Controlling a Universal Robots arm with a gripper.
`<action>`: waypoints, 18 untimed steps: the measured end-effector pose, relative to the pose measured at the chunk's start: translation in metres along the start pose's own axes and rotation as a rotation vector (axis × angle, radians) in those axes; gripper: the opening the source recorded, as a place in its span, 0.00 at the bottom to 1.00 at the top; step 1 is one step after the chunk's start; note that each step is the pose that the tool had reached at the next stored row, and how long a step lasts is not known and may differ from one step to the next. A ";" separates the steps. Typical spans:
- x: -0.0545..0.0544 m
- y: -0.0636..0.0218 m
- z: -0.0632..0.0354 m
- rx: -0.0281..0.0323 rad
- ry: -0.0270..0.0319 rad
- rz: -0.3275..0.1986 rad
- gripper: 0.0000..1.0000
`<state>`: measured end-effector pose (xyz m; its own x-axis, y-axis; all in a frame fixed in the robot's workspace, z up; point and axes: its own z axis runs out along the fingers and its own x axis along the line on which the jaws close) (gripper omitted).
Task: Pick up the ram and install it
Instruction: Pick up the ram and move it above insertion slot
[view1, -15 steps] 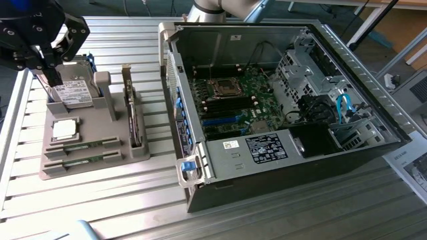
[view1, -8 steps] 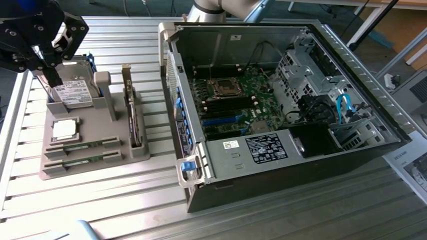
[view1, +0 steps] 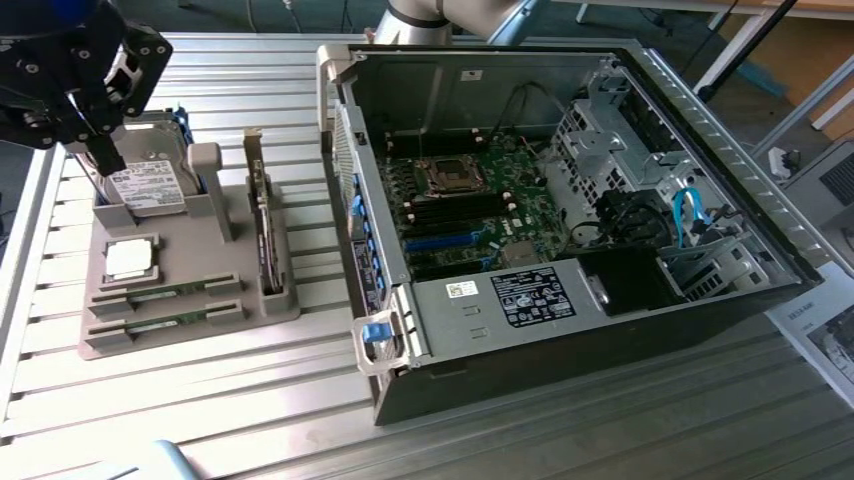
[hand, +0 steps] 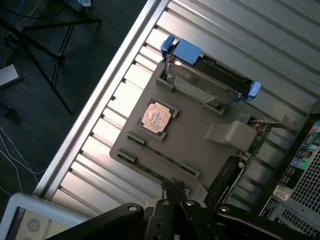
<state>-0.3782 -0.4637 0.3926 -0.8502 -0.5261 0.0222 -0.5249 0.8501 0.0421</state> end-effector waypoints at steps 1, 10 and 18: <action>0.000 0.0000 0.0000 0.0005 0.0009 -0.022 0.10; 0.000 0.0000 0.0000 0.0043 0.0080 -0.191 0.10; 0.000 0.0000 0.0000 0.0079 0.0151 -0.357 0.10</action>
<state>-0.3782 -0.4638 0.3926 -0.6120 -0.7905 0.0223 -0.7895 0.6124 0.0421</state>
